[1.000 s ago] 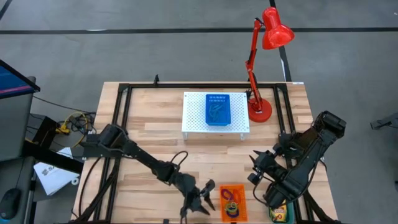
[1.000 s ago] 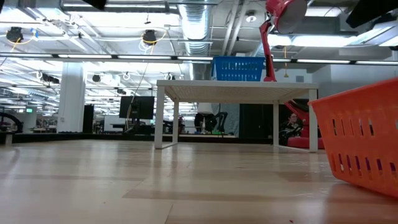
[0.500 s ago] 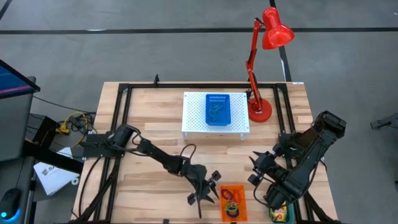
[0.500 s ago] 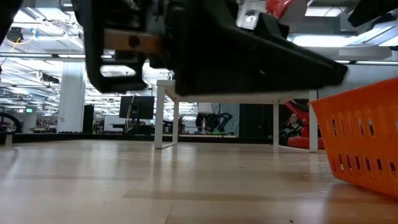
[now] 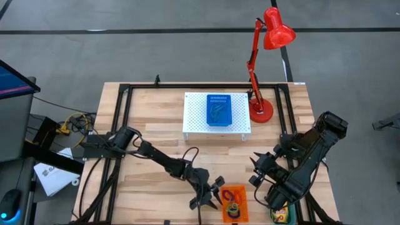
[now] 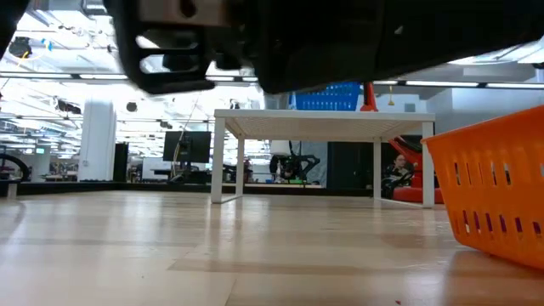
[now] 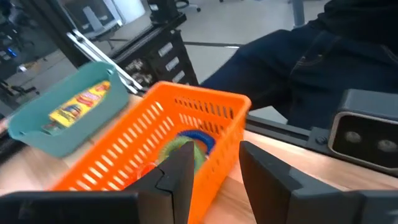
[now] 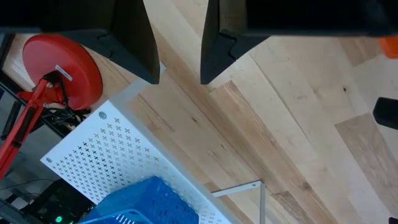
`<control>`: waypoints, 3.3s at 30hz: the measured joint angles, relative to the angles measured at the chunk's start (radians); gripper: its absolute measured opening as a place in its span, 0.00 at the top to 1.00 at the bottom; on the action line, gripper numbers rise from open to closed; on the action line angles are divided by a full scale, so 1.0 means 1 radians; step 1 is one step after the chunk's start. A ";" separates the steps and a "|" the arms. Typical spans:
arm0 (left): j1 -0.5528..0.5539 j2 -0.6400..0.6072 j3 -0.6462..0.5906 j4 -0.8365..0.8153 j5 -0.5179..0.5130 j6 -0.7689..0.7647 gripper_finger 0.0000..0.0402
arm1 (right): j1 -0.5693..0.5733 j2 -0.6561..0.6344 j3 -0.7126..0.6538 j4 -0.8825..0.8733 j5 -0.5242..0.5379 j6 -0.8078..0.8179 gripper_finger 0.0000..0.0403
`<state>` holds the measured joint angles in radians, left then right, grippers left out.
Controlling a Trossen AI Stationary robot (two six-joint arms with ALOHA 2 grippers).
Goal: Pick & Place Office Desk Supplies
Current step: Put the orange bin on the shelf
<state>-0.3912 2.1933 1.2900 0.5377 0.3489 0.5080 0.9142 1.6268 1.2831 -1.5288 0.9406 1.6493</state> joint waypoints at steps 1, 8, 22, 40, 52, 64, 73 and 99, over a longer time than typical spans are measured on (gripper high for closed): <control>0.000 0.000 0.007 0.000 0.000 0.003 0.70 | 0.000 0.000 0.000 0.000 0.000 0.000 0.72; 0.000 0.000 0.013 0.004 0.000 0.010 0.70 | 0.000 0.000 0.000 -0.001 0.000 0.000 0.72; 0.024 0.101 0.102 -0.028 -0.002 -0.015 0.70 | 0.001 0.000 0.000 -0.002 -0.001 0.000 0.72; 0.022 0.100 0.103 -0.063 -0.097 0.010 0.71 | 0.001 0.000 0.000 -0.001 -0.005 -0.008 0.72; 0.022 0.098 0.108 -0.050 -0.096 0.011 0.96 | 0.001 0.000 0.000 0.000 -0.005 -0.008 0.72; 0.016 0.056 0.109 -0.106 -0.117 0.008 0.99 | 0.002 0.000 0.000 0.004 -0.005 -0.008 0.72; 0.016 0.008 0.076 -0.164 -0.157 0.009 0.99 | 0.002 0.000 0.000 0.011 -0.005 -0.010 0.72; 0.002 0.005 0.071 -0.176 -0.215 0.011 0.65 | 0.002 0.000 0.000 0.014 -0.024 -0.011 0.72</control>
<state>-0.3891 2.1978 1.3605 0.3612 0.1335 0.5192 0.9161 1.6270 1.2827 -1.5143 0.9165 1.6387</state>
